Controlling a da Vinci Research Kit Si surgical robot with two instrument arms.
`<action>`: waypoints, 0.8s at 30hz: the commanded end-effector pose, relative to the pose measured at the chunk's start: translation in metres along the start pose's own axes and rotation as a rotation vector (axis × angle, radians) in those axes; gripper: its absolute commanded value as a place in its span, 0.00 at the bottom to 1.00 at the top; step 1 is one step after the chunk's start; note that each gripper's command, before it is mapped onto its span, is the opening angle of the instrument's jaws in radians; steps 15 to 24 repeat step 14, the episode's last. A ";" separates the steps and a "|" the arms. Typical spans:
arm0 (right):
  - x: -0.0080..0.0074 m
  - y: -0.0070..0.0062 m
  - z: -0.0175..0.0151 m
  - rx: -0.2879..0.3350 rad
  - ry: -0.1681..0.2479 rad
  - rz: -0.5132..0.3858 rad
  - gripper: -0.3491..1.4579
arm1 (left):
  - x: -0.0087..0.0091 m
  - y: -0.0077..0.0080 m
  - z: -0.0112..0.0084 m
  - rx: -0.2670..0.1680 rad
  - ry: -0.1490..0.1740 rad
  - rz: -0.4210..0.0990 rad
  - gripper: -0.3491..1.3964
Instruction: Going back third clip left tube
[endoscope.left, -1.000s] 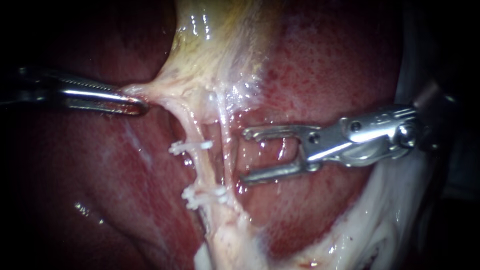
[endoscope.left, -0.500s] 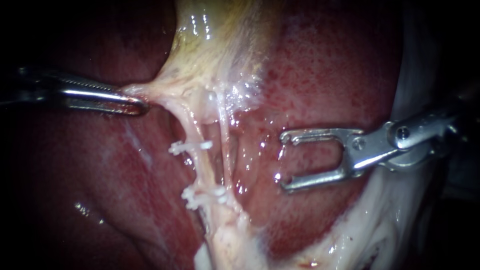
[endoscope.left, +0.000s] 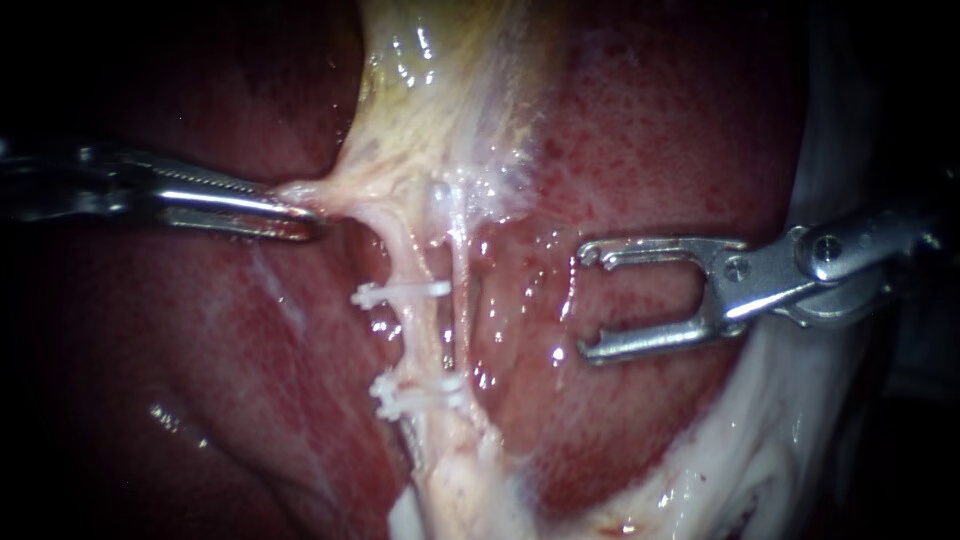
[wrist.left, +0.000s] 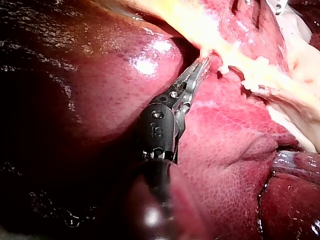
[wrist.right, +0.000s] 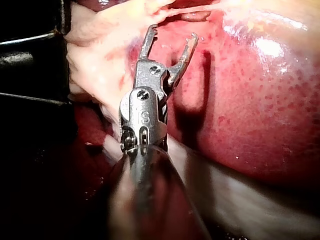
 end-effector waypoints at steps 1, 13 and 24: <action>-0.0001 0.0000 -0.0001 0.001 0.000 0.000 0.47 | -0.0001 -0.0001 0.0002 -0.001 -0.002 0.006 0.00; -0.0001 0.0000 -0.0002 0.001 0.000 0.000 0.47 | -0.0002 -0.0004 0.0004 -0.001 -0.002 0.007 0.00; -0.0001 -0.0001 -0.0002 0.001 0.000 0.000 0.47 | -0.0002 -0.0003 0.0004 -0.001 -0.002 0.007 0.00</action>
